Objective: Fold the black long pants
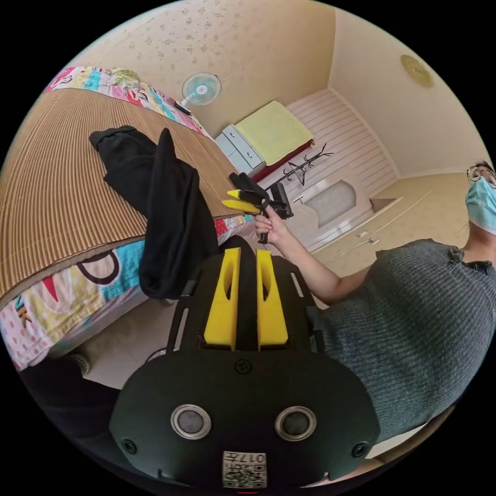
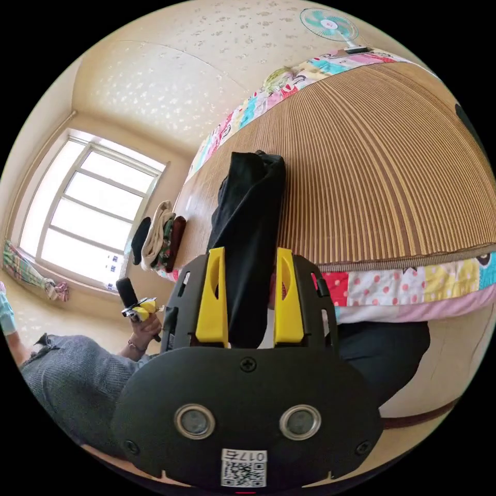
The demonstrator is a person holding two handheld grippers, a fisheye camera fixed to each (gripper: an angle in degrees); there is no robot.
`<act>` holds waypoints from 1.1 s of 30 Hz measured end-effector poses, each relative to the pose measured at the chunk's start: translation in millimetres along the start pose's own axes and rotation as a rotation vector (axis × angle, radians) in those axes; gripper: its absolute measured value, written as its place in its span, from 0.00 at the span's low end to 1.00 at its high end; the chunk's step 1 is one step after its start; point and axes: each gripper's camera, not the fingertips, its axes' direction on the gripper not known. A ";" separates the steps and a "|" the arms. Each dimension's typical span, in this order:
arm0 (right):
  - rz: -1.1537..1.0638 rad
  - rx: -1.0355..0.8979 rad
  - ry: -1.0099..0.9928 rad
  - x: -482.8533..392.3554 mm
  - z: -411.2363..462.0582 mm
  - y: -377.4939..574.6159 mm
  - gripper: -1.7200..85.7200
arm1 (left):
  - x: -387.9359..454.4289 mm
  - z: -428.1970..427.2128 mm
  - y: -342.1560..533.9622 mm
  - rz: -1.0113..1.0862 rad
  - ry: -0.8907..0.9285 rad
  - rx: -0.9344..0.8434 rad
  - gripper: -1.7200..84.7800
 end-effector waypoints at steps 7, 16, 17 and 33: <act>0.194 0.061 -0.158 66.3 45.3 -112.0 0.21 | -5.2 -40.6 -3.9 -0.045 -0.130 0.033 0.10; 0.255 0.071 -0.419 123.1 45.5 -148.7 0.07 | -3.7 -27.6 -23.5 -0.113 -0.171 0.030 0.13; 0.189 0.089 -0.512 112.6 36.8 -136.6 0.07 | 5.1 -25.9 -31.5 -0.094 -0.223 0.039 0.13; 0.121 0.138 -1.179 89.0 -13.8 15.0 0.04 | -61.6 -56.1 -91.2 -0.464 -0.197 0.230 0.08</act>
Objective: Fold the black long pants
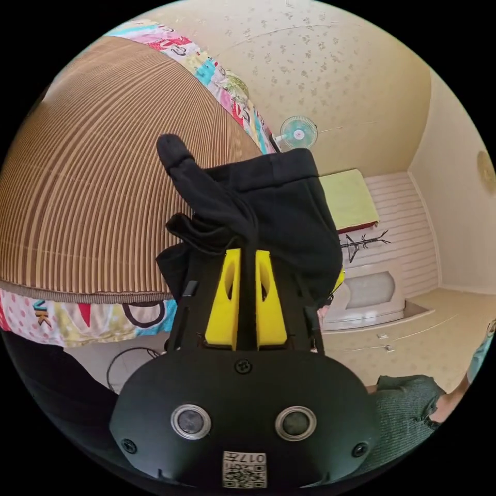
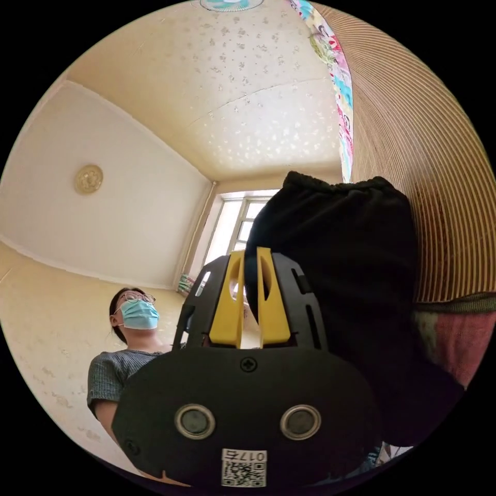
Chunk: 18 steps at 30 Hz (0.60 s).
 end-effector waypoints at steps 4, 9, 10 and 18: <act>-0.149 0.014 0.052 -66.2 -25.1 -5.7 0.04 | 31.8 -59.4 30.6 0.142 -0.103 0.062 0.07; -0.367 0.055 0.100 -165.7 -45.8 -6.7 0.03 | 58.7 -122.6 53.7 0.243 -0.154 0.110 0.07; -0.397 0.060 0.087 -177.1 -46.0 -5.8 0.03 | 68.3 -140.2 59.0 0.286 -0.147 0.136 0.07; -0.768 0.030 0.031 -294.3 -17.0 18.1 0.03 | 113.1 -204.0 78.7 0.497 -0.038 0.224 0.06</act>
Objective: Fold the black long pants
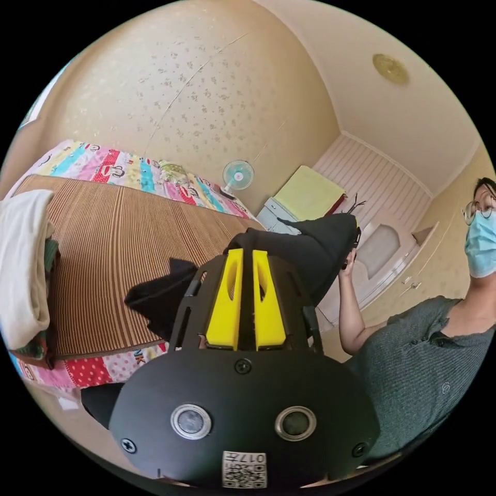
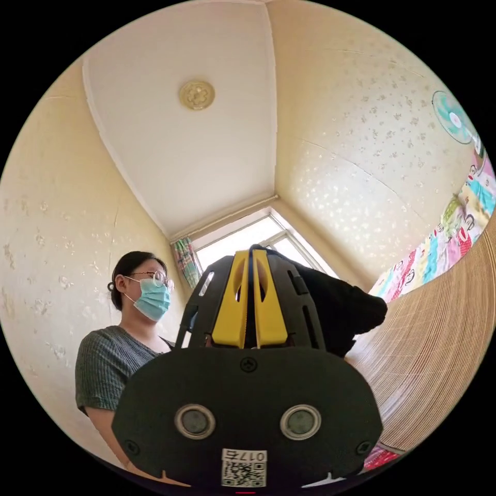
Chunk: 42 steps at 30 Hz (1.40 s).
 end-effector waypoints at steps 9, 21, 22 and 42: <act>-0.081 0.033 -0.189 -45.2 54.8 -18.9 0.03 | 71.8 -99.8 -50.2 0.176 0.272 0.404 0.06; -0.313 -0.264 0.799 -158.6 163.2 -12.3 0.03 | 121.2 -124.4 -74.6 0.176 -0.066 0.335 0.06; -0.256 -0.294 0.867 -135.3 163.9 -7.2 0.03 | 90.0 -89.7 -70.9 0.064 -0.102 0.243 0.06; 0.034 -0.591 1.243 332.3 360.7 -75.5 0.15 | -116.8 121.6 -351.2 -0.011 -0.429 -0.122 0.18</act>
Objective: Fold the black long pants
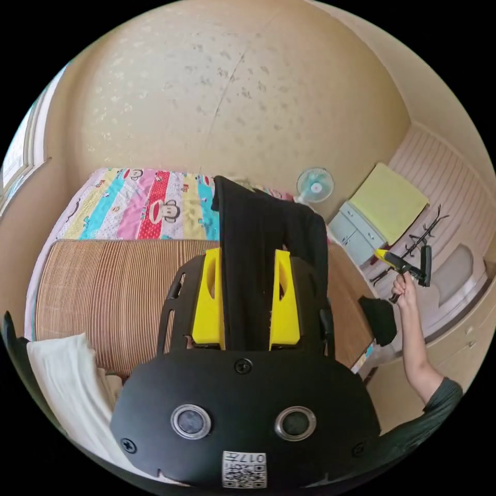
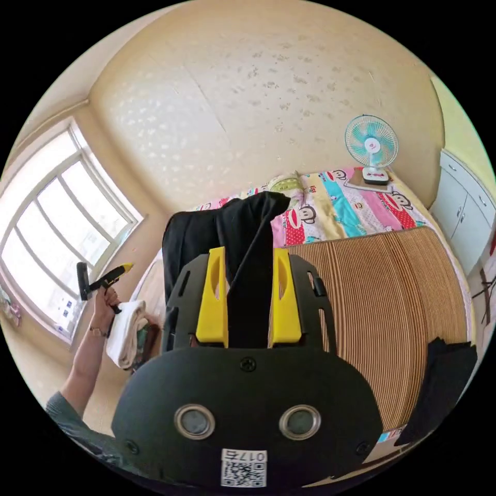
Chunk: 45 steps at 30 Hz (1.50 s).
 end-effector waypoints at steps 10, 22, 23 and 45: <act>-0.086 -0.412 -0.089 -37.9 149.8 286.9 0.16 | -44.9 57.9 260.7 -0.137 0.027 -0.286 0.20; -0.231 -0.538 -0.067 -96.2 188.3 280.2 0.07 | -20.1 36.9 288.5 -0.112 -0.011 -0.303 0.21; -0.124 -0.401 -0.246 -67.9 147.7 264.9 0.06 | -20.7 35.1 285.3 -0.095 -0.022 -0.305 0.20; 0.492 -0.052 -0.178 160.5 -70.1 443.7 0.03 | -97.9 -28.8 207.5 -0.324 0.875 -0.140 0.03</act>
